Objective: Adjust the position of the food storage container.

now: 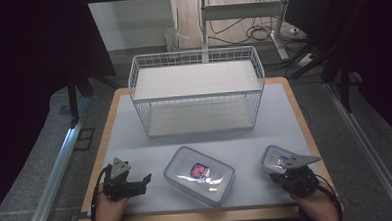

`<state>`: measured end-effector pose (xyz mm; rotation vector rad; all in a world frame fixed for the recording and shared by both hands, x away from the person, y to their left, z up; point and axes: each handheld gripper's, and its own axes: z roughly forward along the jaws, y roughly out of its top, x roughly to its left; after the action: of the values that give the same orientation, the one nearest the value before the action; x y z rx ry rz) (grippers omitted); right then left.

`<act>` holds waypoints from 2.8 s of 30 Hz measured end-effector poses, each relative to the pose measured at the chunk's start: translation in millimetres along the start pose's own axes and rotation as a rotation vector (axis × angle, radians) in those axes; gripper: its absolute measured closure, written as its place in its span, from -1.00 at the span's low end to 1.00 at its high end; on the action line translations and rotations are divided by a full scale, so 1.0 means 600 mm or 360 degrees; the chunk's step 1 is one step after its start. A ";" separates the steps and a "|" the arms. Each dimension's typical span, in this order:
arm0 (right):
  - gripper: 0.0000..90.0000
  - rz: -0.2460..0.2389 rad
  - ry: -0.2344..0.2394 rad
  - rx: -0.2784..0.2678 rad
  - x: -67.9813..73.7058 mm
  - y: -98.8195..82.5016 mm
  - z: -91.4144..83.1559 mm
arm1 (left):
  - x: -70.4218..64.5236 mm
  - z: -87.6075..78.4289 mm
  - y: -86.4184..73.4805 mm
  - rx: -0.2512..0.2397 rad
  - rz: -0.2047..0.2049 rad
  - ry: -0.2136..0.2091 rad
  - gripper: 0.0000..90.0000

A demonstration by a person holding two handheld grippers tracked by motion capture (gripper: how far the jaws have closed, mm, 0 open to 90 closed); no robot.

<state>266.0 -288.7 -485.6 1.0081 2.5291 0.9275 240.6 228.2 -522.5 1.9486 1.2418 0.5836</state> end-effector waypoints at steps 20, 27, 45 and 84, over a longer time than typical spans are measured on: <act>0.99 0.0155 -0.0149 -0.0013 -0.050 -0.022 -0.026 | -0.002 0.002 0.003 -0.0009 -0.0056 -0.0054 -0.85; 0.99 -0.0024 0.0040 -0.0110 0.006 0.002 0.000 | -0.001 0.003 0.002 -0.0003 -0.0043 -0.0036 -0.85; 0.98 -0.0392 0.0669 -0.0136 0.179 0.036 0.072 | 0.000 0.003 0.000 -0.0006 -0.0021 -0.0009 -0.85; 0.99 -0.0250 0.0389 -0.0159 0.116 0.064 0.104 | -0.010 0.010 0.002 0.0021 0.0029 -0.0040 -0.84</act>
<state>263.8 -190.2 -509.1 0.6925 2.6786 1.1792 243.1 220.3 -525.1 1.9740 1.2165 0.5600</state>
